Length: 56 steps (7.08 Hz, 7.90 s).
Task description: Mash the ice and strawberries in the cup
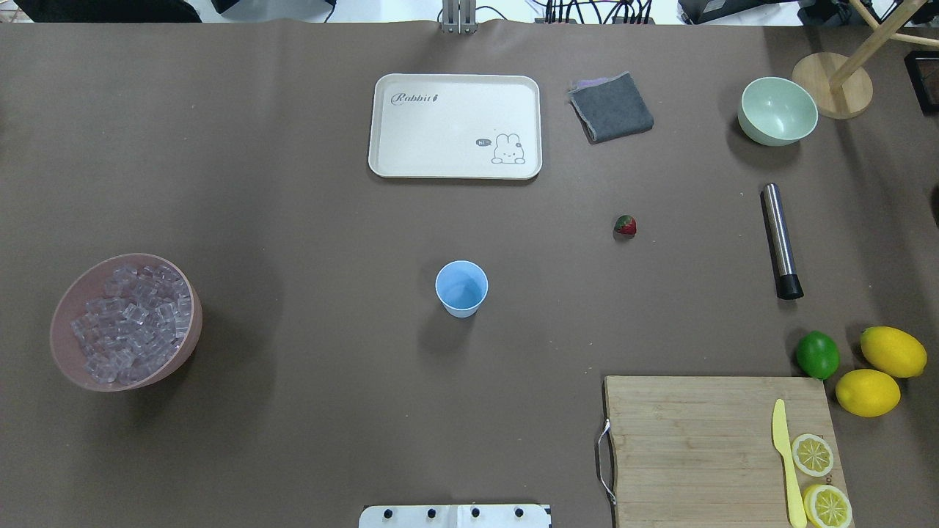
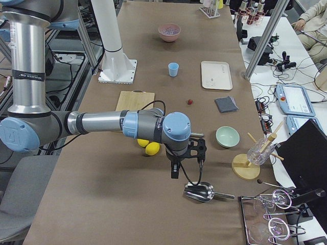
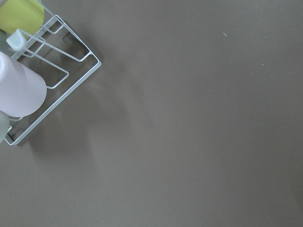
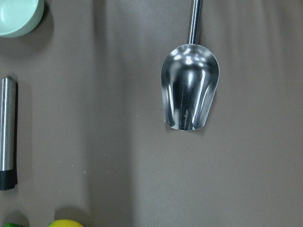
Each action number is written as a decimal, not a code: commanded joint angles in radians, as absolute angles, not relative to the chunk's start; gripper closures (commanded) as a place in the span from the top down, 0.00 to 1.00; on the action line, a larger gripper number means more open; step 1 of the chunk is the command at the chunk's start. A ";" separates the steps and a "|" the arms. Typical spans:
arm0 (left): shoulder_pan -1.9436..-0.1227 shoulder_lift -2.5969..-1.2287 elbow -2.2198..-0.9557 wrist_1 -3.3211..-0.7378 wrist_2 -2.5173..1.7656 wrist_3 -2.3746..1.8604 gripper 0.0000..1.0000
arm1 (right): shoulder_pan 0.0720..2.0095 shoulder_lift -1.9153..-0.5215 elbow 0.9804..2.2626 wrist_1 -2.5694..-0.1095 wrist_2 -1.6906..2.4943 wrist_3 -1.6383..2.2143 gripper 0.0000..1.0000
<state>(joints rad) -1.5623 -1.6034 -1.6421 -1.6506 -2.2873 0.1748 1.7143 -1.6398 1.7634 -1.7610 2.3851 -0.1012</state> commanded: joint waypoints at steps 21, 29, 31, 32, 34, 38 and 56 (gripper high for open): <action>-1.326 -1.386 -1.993 -1.874 -2.275 -0.494 0.98 | 1.698 -1.629 1.766 -1.759 2.413 -0.103 1.00; -0.807 -1.423 -2.126 -1.871 -2.017 -1.054 0.97 | 1.657 -1.628 1.766 -1.759 2.411 -0.101 1.00; -0.782 -1.478 -2.070 -1.871 -2.002 -1.054 0.95 | 1.651 -1.628 1.766 -1.758 2.411 -0.101 1.00; -0.781 -1.494 -2.047 -1.871 -1.993 -1.054 0.91 | 1.651 -1.628 1.764 -1.758 2.411 -0.101 1.00; -0.758 -1.499 -2.019 -1.873 -1.976 -1.054 0.88 | 1.647 -1.628 1.763 -1.758 2.411 -0.101 1.00; -0.736 -1.516 -1.993 -1.875 -1.976 -1.106 0.88 | 1.649 -1.629 1.763 -1.758 2.410 -0.101 1.00; -0.677 -1.476 -1.980 -1.875 -1.974 -1.134 0.36 | 1.649 -1.631 1.769 -1.758 2.408 -0.103 1.00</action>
<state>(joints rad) -0.6778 -1.4741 -1.9804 -1.8745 -1.9753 -1.1348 1.6490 -1.6301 1.7674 -1.7579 2.4075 -0.1015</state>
